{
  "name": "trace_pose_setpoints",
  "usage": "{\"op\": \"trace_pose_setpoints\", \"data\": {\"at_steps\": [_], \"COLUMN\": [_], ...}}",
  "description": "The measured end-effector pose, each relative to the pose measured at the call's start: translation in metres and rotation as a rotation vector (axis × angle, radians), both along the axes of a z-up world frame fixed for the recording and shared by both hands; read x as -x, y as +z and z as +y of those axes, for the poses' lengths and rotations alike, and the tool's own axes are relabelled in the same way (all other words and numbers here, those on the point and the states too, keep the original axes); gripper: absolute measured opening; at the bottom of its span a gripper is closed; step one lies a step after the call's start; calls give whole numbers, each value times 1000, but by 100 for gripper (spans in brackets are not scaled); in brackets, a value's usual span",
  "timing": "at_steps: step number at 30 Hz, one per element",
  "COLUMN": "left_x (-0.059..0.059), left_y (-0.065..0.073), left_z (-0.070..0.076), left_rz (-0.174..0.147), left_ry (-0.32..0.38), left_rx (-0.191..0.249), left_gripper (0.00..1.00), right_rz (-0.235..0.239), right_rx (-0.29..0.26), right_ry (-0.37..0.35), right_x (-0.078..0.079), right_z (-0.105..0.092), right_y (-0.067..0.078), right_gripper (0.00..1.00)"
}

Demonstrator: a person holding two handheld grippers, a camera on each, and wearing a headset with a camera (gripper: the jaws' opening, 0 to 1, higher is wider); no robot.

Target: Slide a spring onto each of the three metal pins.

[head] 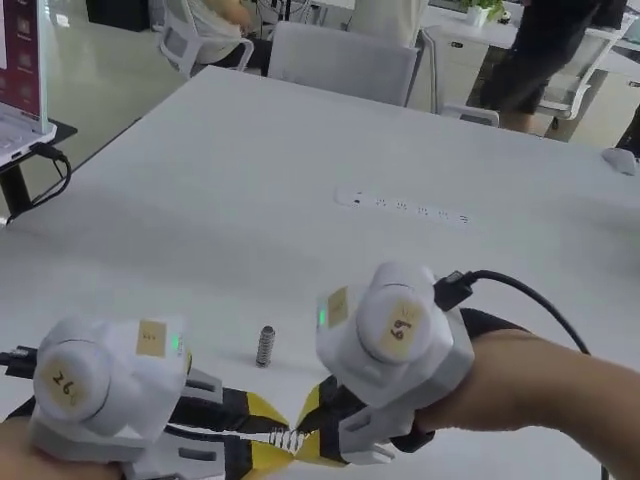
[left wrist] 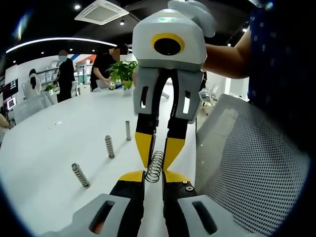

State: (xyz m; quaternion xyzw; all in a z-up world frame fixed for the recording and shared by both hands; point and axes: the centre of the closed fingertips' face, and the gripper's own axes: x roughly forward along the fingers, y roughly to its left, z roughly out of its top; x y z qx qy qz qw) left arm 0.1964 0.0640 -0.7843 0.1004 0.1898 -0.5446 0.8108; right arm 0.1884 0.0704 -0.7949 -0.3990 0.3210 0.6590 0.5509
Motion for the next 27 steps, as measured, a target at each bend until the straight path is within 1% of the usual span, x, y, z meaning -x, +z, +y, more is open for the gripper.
{"op": "trace_pose_setpoints", "data": {"at_steps": [1, 6, 9, 12, 16, 19, 20, 24, 27], "left_x": [0, 0, 0, 2, 2, 2, 2, 1, 1], "left_y": [0, 0, 2, 2, 2, 2, 2, 4, 4], "left_z": [-1, -3, -3, -4, -4, -4, -4, -3, -3], "left_rz": [2, 3, -7, 1, 7, 8, 9, 11, 11], "left_ry": [-3, -7, -11, -15, -18, -17, -16, -12, -14], "left_rx": [-1, 2, 11, 21, 20, 20, 23, 30, 26], "left_gripper": [6, 5, 4, 3, 3, 2, 2, 2, 2], "right_rz": [-6, 0, 5, 22, 29, 30, 46, 50, 55], "right_rx": [8, 13, 9, 7, 7, 2, -6, -18, -20], "right_ry": [12, 14, 2, -12, -24, -35, -50, -55, -68], "right_x": [0, 1, 0, 1, 1, -3, -3, -3, -5], "right_z": [-1, -1, -1, -1, -2, -3, -2, -2, -3], "right_y": [0, 0, 2, 2, 2, 2, 3, 4, 3], "right_gripper": [8, 8, 8, 8, 8, 8, 9, 9, 10]}}
